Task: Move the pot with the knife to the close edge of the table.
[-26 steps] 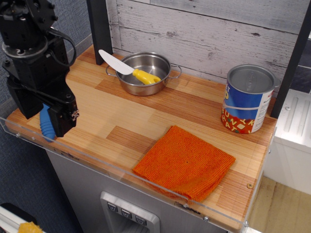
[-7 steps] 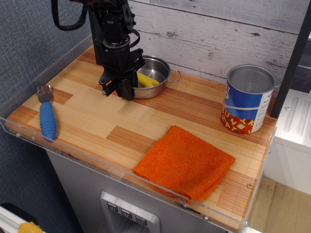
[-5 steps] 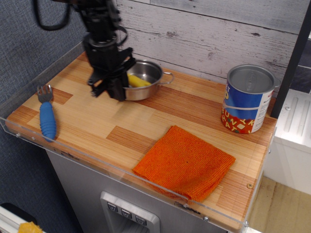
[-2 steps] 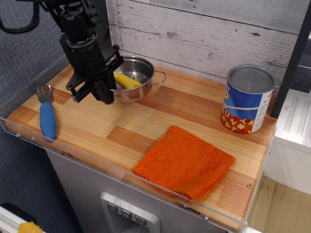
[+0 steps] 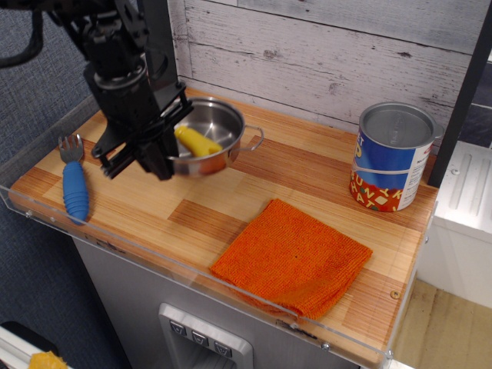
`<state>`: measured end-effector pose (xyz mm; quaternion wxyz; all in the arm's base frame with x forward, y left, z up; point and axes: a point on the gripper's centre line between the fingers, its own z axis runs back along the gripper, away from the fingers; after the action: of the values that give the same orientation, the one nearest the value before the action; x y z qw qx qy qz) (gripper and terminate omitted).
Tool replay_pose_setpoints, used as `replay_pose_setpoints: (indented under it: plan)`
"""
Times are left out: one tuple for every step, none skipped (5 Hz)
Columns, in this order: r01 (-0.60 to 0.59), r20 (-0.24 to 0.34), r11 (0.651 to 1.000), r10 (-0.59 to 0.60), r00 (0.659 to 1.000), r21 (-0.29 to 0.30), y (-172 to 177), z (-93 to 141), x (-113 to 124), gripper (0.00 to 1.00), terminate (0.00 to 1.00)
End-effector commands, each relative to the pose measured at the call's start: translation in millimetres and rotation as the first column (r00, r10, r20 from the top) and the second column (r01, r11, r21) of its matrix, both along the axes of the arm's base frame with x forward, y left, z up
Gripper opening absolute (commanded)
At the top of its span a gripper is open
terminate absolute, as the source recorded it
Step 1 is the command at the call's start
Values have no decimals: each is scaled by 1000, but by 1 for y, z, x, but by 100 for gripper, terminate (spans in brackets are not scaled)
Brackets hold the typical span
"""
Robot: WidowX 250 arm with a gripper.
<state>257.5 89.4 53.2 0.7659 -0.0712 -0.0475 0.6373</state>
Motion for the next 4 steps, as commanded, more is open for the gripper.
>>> replay_pose_setpoints:
  plan:
    - [-8, 19, 999, 7, 1000, 44, 16, 0, -28, 0, 0]
    - [-15, 12, 998, 14, 1000, 53, 18, -5, -38, 0, 0]
    - [-25, -3, 997, 25, 1000, 67, 19, -11, -45, 0, 0]
    - [-31, -22, 995, 34, 999, 97, 22, -18, -49, 0, 0]
